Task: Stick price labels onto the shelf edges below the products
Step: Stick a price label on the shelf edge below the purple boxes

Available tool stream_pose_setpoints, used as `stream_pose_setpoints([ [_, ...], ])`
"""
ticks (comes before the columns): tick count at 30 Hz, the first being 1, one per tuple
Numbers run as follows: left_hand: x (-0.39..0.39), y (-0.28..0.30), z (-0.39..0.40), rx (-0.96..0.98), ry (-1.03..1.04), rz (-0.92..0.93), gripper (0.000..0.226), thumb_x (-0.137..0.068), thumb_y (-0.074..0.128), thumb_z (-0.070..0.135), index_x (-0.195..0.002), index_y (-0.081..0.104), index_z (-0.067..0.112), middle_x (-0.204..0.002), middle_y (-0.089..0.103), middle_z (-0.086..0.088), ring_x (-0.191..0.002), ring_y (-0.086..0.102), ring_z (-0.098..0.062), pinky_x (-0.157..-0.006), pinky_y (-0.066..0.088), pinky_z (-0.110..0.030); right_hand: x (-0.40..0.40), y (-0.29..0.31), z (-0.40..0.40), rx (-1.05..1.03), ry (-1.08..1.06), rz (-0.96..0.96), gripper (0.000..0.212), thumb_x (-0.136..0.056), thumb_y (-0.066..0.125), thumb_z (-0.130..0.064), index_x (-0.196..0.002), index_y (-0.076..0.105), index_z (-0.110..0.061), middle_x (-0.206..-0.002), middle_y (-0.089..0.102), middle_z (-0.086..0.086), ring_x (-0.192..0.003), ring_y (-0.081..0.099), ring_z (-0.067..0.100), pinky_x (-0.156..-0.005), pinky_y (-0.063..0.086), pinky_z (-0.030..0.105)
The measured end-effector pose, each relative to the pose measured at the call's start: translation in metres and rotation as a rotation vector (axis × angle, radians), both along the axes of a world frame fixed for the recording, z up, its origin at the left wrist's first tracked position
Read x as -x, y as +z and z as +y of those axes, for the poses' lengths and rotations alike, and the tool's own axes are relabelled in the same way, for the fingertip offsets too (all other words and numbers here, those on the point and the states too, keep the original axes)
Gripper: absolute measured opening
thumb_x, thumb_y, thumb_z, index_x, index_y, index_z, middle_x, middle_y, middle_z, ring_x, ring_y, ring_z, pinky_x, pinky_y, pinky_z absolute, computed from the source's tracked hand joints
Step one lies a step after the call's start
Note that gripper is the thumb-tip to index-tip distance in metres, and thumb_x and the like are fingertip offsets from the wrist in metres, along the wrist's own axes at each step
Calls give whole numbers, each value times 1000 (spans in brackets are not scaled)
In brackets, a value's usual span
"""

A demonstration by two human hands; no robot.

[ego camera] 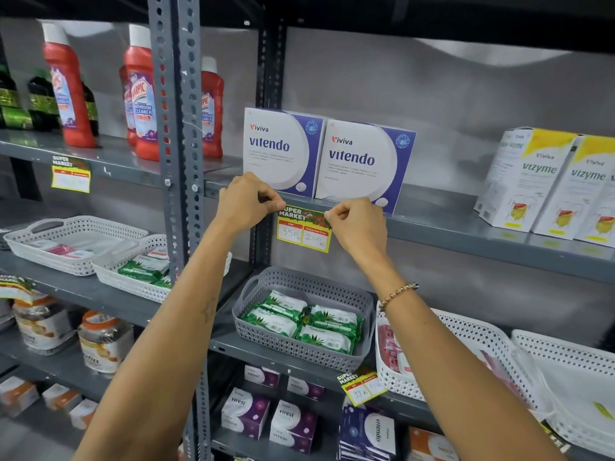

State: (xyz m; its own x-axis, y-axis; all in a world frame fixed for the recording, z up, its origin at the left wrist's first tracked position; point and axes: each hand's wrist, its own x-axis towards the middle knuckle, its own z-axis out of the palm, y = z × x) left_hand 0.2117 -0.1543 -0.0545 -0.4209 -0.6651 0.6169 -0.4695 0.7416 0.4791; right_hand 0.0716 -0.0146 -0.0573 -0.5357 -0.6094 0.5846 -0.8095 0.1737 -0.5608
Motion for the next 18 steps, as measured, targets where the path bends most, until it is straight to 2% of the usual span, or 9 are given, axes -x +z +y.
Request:
stream_pose_setpoints([
  [7,2,-2,-2,11,-19,42,11,-73,75,38,-80,72,31,-95,58,4,-93,55,-19,-89,45,-49,1,-2,-3,15,-32,44,20,-87,62,-22,-72,72,-12,-66,69,0,-62,59,14,-44,35,17],
  [11,3,-10,0,27,-20,124,10,-75,73,37,-80,72,28,-96,61,3,-96,49,-16,-95,35,-44,3,-4,-5,26,-47,52,19,-87,62,-23,-73,72,-14,-67,69,0,-63,60,14,-52,39,22],
  [14,3,-13,2,41,4,146,8,-76,72,35,-79,71,28,-96,60,5,-100,49,-19,-88,26,-38,2,-5,-5,30,-32,60,20,-87,62,-22,-72,71,-12,-68,70,2,-63,61,15,-52,38,22],
  [18,6,-17,3,45,23,180,6,-77,72,34,-79,70,29,-96,59,7,-101,48,-19,-87,25,-35,1,-7,-4,52,-12,62,21,-87,63,-22,-71,70,-11,-69,71,3,-66,63,16,-55,42,24],
])
